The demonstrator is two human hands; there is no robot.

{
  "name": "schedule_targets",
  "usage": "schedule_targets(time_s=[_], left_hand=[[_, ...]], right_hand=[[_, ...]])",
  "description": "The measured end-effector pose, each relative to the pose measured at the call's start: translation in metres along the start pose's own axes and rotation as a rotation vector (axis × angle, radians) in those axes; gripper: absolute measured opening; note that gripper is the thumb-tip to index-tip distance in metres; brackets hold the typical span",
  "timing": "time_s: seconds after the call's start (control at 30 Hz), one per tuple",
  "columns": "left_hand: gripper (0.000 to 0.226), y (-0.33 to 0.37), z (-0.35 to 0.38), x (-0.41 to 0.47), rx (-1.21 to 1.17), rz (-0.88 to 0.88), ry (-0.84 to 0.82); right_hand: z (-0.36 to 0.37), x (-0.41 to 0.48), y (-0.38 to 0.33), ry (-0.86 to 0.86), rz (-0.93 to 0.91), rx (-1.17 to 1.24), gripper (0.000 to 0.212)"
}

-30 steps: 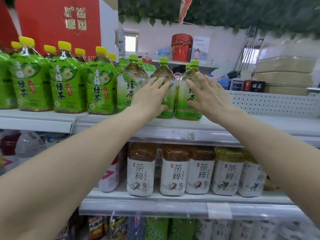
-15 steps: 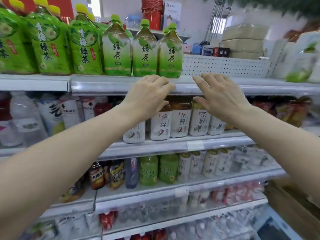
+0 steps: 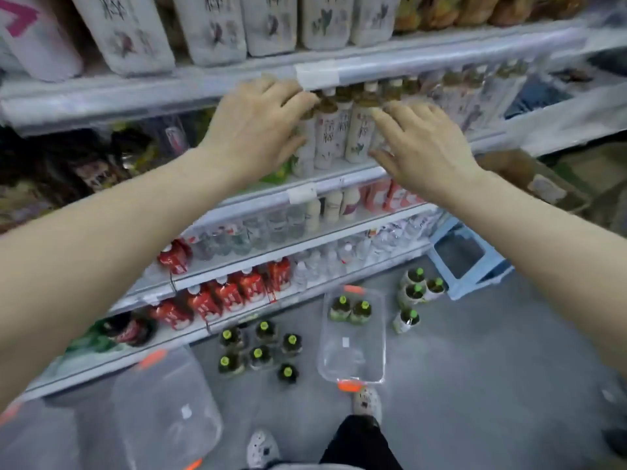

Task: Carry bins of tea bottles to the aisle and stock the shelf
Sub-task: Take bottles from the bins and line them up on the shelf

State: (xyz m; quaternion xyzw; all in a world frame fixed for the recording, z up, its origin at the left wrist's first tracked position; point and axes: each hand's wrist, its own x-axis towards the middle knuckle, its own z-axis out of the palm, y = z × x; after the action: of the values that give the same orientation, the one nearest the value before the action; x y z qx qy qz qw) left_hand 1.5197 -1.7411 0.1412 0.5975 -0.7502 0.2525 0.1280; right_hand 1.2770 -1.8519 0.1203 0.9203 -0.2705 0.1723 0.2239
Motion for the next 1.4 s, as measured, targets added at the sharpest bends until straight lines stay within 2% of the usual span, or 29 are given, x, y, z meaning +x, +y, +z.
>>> schedule_targets(time_s=[0.23, 0.47, 0.57, 0.73, 0.87, 1.0, 1.1, 1.17, 1.33, 1.4], left_hand=[[0.048, 0.082, 0.135, -0.008, -0.213, -0.116, -0.187], [0.048, 0.165, 0.283, -0.056, -0.38, -0.303, -0.371], [0.049, 0.198, 0.347, -0.09, -0.445, -0.368, -0.438], [0.053, 0.251, 0.47, -0.167, -0.545, -0.46, -0.568], [0.049, 0.288, 0.57, -0.238, -0.606, -0.502, -0.646], [0.054, 0.316, 0.649, -0.302, -0.643, -0.547, -0.728], [0.055, 0.333, 0.69, -0.329, -0.658, -0.539, -0.728], [0.056, 0.342, 0.709, -0.335, -0.653, -0.526, -0.727], [0.056, 0.362, 0.734, -0.338, -0.673, -0.556, -0.703], [0.055, 0.365, 0.736, -0.335, -0.696, -0.553, -0.682]], right_hand=[[0.132, -0.094, 0.019, -0.206, 0.043, 0.275, 0.053], [0.279, -0.194, 0.025, -0.449, 0.103, 0.479, 0.053], [0.342, -0.235, 0.008, -0.507, 0.177, 0.555, 0.045], [0.463, -0.31, -0.044, -0.725, 0.247, 0.627, 0.057], [0.559, -0.361, -0.082, -0.934, 0.438, 0.709, 0.066], [0.643, -0.385, -0.103, -1.065, 0.591, 0.708, 0.07], [0.703, -0.392, -0.111, -1.051, 0.727, 0.746, 0.084], [0.738, -0.395, -0.115, -1.009, 0.793, 0.776, 0.084], [0.79, -0.401, -0.119, -0.874, 0.967, 0.864, 0.049], [0.79, -0.402, -0.117, -0.839, 0.951, 0.874, 0.042]])
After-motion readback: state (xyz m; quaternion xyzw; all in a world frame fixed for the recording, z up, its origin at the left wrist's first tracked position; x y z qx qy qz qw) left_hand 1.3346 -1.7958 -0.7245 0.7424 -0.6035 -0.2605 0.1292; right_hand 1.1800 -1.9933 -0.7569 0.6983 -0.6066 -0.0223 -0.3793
